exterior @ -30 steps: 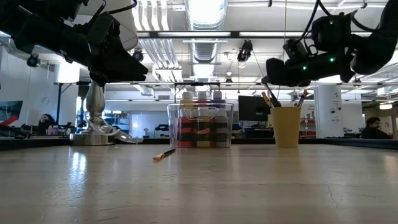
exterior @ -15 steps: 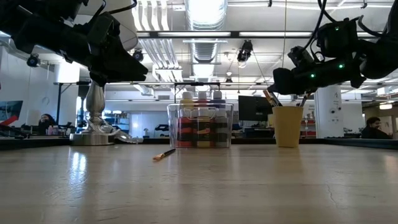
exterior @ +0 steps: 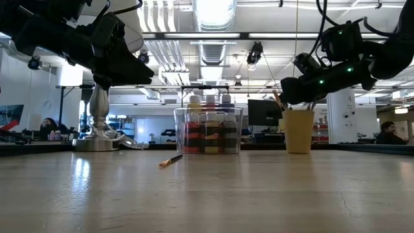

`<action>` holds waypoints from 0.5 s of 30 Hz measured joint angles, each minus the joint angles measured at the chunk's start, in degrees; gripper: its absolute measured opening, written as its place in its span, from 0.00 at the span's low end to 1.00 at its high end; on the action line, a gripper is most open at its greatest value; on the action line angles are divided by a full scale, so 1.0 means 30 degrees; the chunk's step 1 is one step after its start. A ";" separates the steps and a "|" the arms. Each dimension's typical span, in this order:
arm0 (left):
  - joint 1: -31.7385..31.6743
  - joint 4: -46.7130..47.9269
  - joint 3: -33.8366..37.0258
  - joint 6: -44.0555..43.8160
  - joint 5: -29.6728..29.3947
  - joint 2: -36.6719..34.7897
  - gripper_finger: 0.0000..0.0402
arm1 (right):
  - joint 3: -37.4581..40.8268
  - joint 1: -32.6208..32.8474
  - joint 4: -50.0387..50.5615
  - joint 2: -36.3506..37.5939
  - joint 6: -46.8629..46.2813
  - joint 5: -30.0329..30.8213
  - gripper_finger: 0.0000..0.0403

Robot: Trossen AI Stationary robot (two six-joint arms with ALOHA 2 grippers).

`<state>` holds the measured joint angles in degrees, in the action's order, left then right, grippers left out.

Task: Pick & Place Paint Supplies
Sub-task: Put the silver paint brush into the cup, then put the gold paint brush into the cup

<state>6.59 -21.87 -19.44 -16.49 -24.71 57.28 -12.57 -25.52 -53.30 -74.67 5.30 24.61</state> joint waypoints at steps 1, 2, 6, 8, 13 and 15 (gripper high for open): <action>0.0000 0.0000 0.0000 0.0000 0.0000 0.0000 0.46 | -0.0206 0.0000 0.0374 0.0000 -0.0008 -0.0005 0.11; -0.0002 0.0000 0.0000 0.0003 0.0000 0.0007 0.46 | -0.0415 0.0000 0.0625 0.0000 -0.0031 -0.0004 0.14; -0.0004 0.0000 0.0000 0.0000 0.0000 0.0004 0.46 | -0.1321 0.0000 0.1433 0.0019 -0.0057 -0.0011 0.25; -0.0003 0.0000 0.0000 -0.0014 0.0000 0.0007 0.45 | -0.1799 0.0000 0.2223 0.0142 -0.0057 -0.0011 0.31; 0.0000 0.0007 0.0000 -0.0435 0.0000 0.0004 0.46 | -0.3147 0.0051 0.5546 0.1089 -0.0051 -0.0027 0.41; -0.0001 0.0007 0.0000 -0.0934 0.0000 0.0001 0.46 | -0.3824 0.0117 0.7536 0.1752 -0.0079 -0.0047 0.44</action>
<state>6.59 -21.85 -19.44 -19.29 -24.71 57.28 -24.04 -25.17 -30.69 -69.42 5.06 24.47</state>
